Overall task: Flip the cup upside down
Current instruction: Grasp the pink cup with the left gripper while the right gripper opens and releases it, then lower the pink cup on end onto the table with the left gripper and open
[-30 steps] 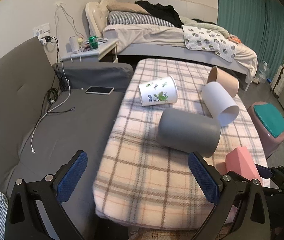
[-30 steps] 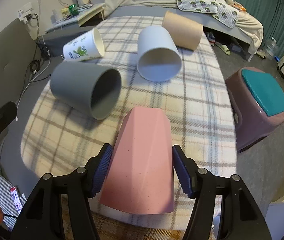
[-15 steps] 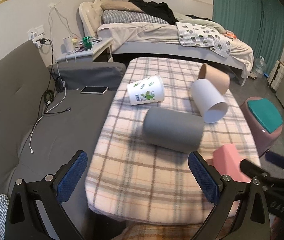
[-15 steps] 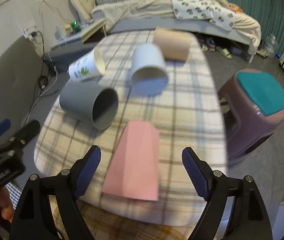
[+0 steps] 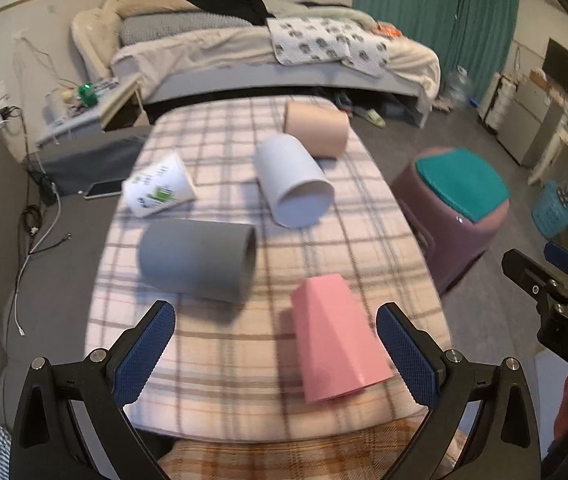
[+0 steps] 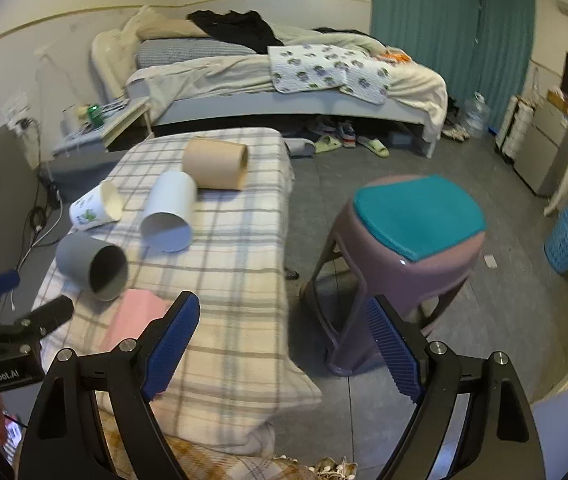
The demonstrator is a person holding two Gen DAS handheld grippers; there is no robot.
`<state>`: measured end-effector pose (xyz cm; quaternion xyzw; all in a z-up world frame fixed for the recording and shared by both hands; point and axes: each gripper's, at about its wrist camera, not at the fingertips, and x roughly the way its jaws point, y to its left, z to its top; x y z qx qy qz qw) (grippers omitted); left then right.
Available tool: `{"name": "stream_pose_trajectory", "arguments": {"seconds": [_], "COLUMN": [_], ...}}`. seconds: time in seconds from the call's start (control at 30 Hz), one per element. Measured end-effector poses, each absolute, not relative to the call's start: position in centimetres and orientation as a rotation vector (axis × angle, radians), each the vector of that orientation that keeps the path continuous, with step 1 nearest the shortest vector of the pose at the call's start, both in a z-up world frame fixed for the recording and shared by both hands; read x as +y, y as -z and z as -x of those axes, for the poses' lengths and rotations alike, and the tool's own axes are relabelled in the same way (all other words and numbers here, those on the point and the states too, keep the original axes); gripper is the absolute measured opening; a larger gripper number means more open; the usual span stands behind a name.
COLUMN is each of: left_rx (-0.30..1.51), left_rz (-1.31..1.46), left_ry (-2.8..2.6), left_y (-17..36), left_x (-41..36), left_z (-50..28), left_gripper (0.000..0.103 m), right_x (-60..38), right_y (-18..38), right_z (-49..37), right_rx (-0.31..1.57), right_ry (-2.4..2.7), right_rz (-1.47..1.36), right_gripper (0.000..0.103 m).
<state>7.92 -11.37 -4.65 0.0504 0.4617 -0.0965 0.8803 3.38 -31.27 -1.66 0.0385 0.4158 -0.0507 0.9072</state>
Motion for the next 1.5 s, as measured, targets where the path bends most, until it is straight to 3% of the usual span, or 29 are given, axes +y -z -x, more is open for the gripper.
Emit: {"name": "stream_pose_trajectory", "arguments": {"seconds": [0.6,0.7,0.77,1.17,1.5], "left_rx": [1.273,1.333,1.362,1.142,0.931], "left_rz": [-0.086,-0.056,-0.01,-0.02,-0.116], "left_ry": [0.256,0.29,0.302,0.293,0.245], "left_y": [12.1,13.1,13.4,8.0,8.2], "left_x": [-15.1,-15.1,-14.8,-13.1,-15.3], "left_z": [-13.3,-13.8,-14.0,-12.9,-13.0], "left_gripper": [0.1,0.065,0.063,0.06,0.06], "right_x": [-34.0,-34.5,-34.5,-33.6,-33.7], "right_y": [7.7,8.2,8.4,7.2,7.6], "right_z": [-5.4,-5.6,-5.7,-5.2,-4.9], "right_rx": [0.968,0.978,0.982,0.946,0.948], "right_ry": [0.103,0.11,0.105,0.095,0.112], "right_rz": [-0.17,-0.177,-0.184,-0.171,-0.179], "right_gripper": [0.086,0.086,0.086,0.086,0.086]}}
